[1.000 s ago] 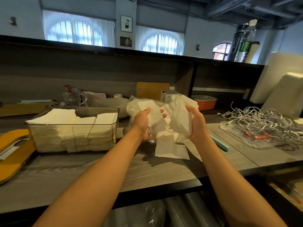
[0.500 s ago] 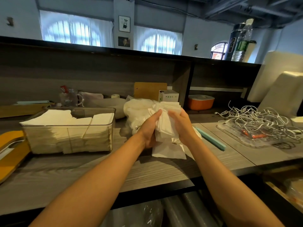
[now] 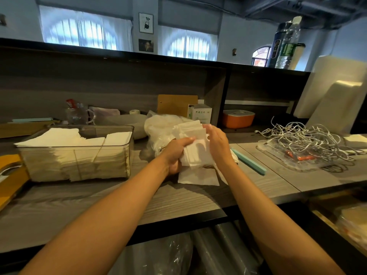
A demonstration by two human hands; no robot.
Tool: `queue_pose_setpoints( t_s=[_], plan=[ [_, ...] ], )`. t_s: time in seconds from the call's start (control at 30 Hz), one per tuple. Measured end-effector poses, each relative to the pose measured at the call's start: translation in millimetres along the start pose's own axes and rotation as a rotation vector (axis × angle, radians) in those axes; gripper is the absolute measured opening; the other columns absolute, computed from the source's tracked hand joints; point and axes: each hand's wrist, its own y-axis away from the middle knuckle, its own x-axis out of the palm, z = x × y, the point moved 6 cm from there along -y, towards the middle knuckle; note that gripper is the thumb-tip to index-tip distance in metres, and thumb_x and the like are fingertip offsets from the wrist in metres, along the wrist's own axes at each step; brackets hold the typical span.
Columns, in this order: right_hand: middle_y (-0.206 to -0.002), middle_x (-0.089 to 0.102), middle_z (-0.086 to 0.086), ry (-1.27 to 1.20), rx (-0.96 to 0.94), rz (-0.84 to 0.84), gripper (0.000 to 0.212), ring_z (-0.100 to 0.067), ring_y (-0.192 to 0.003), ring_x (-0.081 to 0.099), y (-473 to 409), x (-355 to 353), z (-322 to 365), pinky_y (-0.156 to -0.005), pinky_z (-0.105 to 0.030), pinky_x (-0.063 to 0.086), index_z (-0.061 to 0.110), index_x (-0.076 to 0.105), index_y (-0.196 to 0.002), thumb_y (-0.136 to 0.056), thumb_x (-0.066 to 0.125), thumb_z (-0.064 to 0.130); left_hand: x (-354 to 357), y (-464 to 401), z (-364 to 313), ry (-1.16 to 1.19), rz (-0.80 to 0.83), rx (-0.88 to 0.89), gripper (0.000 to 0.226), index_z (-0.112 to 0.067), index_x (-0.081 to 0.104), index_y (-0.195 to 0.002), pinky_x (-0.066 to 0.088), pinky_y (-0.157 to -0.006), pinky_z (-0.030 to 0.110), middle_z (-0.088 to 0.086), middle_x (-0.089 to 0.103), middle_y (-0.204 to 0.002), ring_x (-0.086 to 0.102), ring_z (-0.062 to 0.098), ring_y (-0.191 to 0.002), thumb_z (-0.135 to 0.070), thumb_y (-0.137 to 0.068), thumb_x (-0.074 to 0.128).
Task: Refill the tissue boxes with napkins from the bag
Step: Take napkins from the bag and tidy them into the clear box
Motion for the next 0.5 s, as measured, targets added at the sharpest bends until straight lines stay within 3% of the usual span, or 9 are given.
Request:
queue_pose_setpoints(
  t_s=[0.1,0.17,0.23,0.3,0.4,0.5],
  plan=[
    [-0.096,0.066,-0.005,-0.022,0.125,-0.112,0.029,-0.016,-0.089,0.057,4.9,-27.9,-15.7,-0.080,-0.036,0.047,0.016,0.068,-0.096,-0.102,0.041,0.024,-10.5,-1.8,-3.2,0.102,-0.099,0.024,0.026,-0.007,0.063,-0.115,0.057,-0.072,0.039,0.013,0.069,-0.097,0.068,0.026,-0.084,-0.024,-0.100,0.051],
    [-0.086,0.066,-0.006,0.124,0.217,-0.012,0.025,-0.016,-0.080,0.057,12.9,-38.6,-30.3,-0.068,-0.031,0.045,0.010,0.071,-0.089,-0.098,0.050,0.020,-19.3,-4.5,-4.6,0.145,-0.171,0.058,0.033,-0.006,0.060,-0.127,0.057,-0.064,0.037,0.013,0.069,-0.104,0.068,0.026,-0.086,-0.022,-0.099,0.052],
    [-0.082,0.067,-0.011,0.265,0.267,0.126,0.028,-0.014,-0.073,0.056,26.7,-44.5,-40.3,-0.064,-0.028,0.042,0.004,0.073,-0.089,-0.096,0.056,0.025,-20.6,-4.1,-2.9,0.141,-0.196,0.063,0.036,-0.007,0.058,-0.131,0.057,-0.066,0.037,0.014,0.069,-0.111,0.068,0.027,-0.089,-0.022,-0.099,0.053],
    [-0.079,0.068,-0.006,0.332,0.219,0.256,0.026,-0.013,-0.073,0.057,38.8,-47.1,-39.7,-0.066,-0.027,0.043,0.011,0.075,-0.089,-0.094,0.061,0.033,-17.8,-2.2,-1.1,0.131,-0.189,0.053,0.035,-0.008,0.059,-0.130,0.057,-0.073,0.040,0.015,0.069,-0.115,0.068,0.028,-0.093,-0.023,-0.099,0.053],
    [-0.097,0.069,0.007,0.416,0.118,0.429,0.012,-0.005,-0.087,0.059,47.0,-40.9,-33.2,-0.073,-0.021,0.045,0.033,0.073,-0.095,-0.087,0.069,0.042,-11.5,1.7,-0.3,0.130,-0.134,0.025,0.025,-0.010,0.063,-0.115,0.054,-0.073,0.039,0.012,0.070,-0.100,0.068,0.026,-0.088,-0.025,-0.101,0.049],
    [-0.102,0.065,0.012,0.587,-0.012,0.495,0.031,-0.001,-0.087,0.056,47.3,-32.0,-34.4,-0.070,-0.019,0.042,0.028,0.072,-0.107,-0.082,0.074,0.046,-6.4,2.8,0.9,0.131,-0.076,0.010,0.026,-0.009,0.064,-0.108,0.054,-0.073,0.037,0.011,0.073,-0.088,0.069,0.024,-0.081,-0.026,-0.102,0.046]
  ],
)
